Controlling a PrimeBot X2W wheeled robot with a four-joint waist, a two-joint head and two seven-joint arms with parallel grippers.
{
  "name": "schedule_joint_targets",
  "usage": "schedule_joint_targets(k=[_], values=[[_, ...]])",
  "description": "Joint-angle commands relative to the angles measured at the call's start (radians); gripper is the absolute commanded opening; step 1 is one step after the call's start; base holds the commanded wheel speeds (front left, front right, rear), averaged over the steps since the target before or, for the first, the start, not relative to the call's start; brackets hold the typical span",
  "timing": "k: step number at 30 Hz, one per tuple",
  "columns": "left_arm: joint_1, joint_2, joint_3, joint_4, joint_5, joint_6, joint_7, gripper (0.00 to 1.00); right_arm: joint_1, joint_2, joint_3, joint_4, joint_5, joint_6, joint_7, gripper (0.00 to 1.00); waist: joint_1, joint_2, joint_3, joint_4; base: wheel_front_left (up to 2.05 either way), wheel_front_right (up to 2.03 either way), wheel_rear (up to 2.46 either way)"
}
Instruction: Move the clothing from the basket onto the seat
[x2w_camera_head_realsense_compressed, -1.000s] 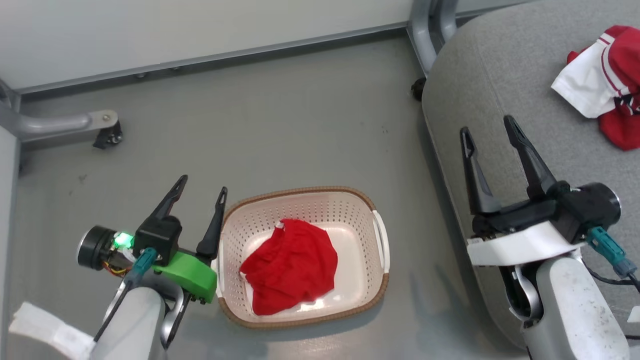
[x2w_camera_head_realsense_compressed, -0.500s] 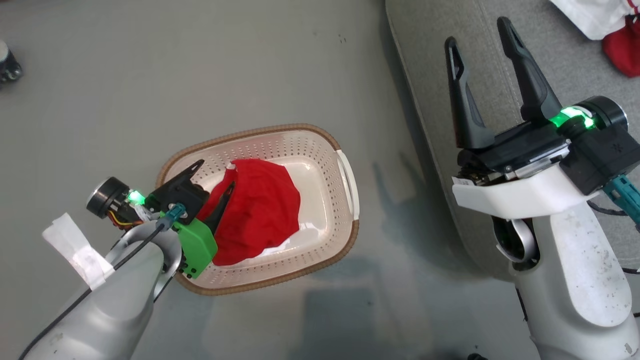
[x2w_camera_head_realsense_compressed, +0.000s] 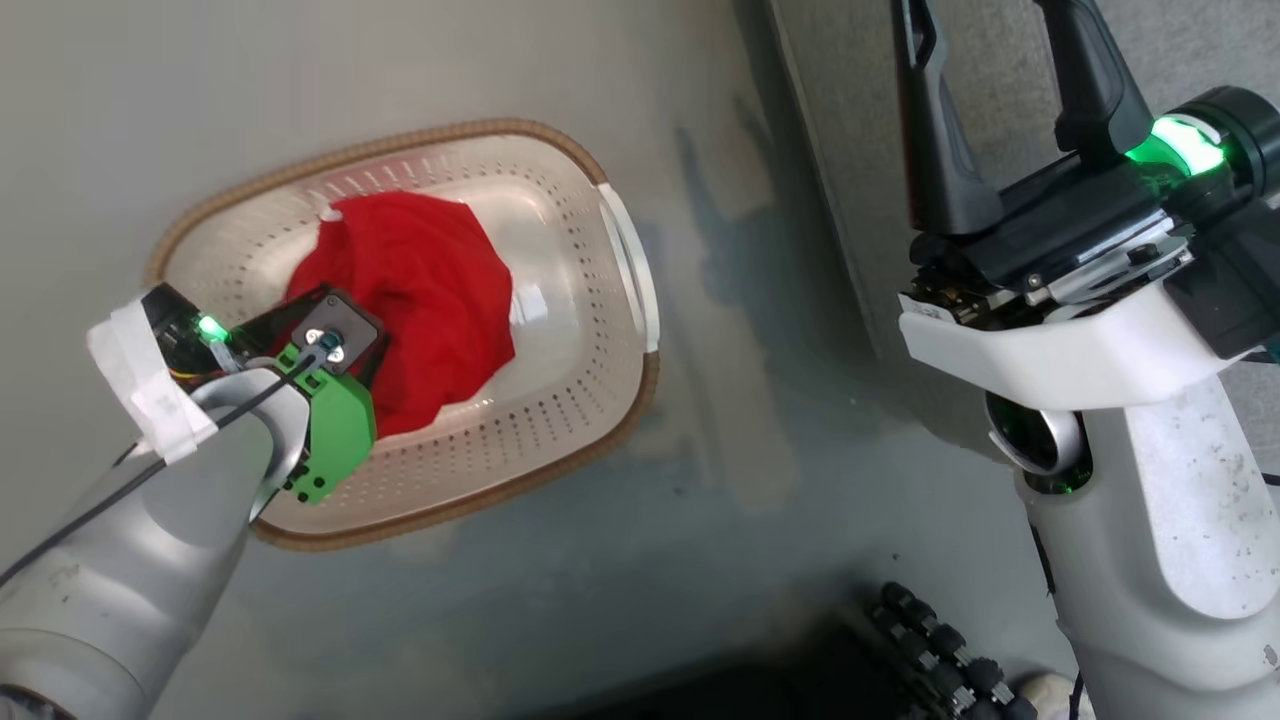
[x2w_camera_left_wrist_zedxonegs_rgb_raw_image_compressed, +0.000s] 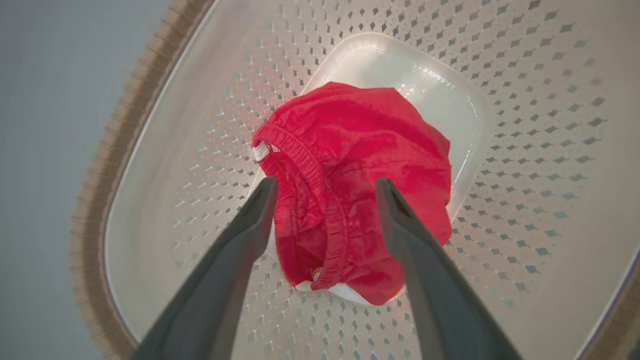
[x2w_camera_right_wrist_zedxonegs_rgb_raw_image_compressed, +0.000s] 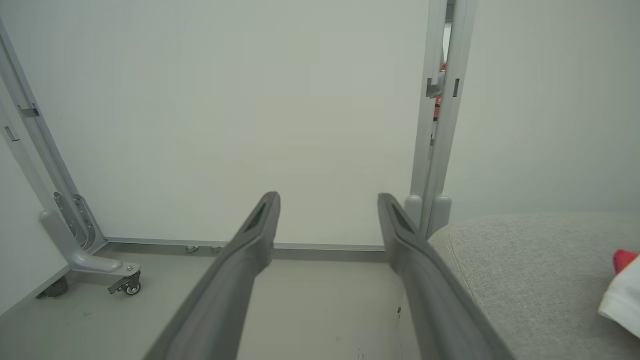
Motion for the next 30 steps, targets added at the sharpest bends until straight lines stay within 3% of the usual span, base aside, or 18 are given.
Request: schedule_joint_targets(k=[1, 11, 21, 30], values=[[-0.037, 0.015, -0.021, 0.011, -0.022, -0.001, 0.009, 1.0, -0.015, -0.001, 0.002, -0.012, 0.005, -0.001, 0.0, 1.0, -0.0002, 0.0, 0.111, -0.065, 0.0, 0.0, 0.0], [-0.143, 0.031, -0.152, 0.078, -0.104, -0.001, 0.13, 1.0, -0.011, -0.001, 0.001, -0.056, 0.008, -0.001, 0.0, 1.0, -0.0002, 0.0, 0.206, -0.083, 0.0, 0.0, 0.0], [-0.201, 0.019, -0.179, 0.111, -0.135, -0.001, 0.258, 1.0, 0.017, -0.001, -0.015, -0.093, -0.002, -0.001, 0.0, 1.0, -0.0002, 0.0, 0.27, -0.083, 0.0, 0.0, 0.0], [-0.22, -0.008, -0.184, 0.119, -0.159, -0.001, 0.267, 1.0, 0.052, -0.002, -0.022, -0.135, -0.056, -0.001, 0.0, 1.0, -0.0002, 0.0, 0.299, -0.026, 0.08, 0.08, 0.08]])
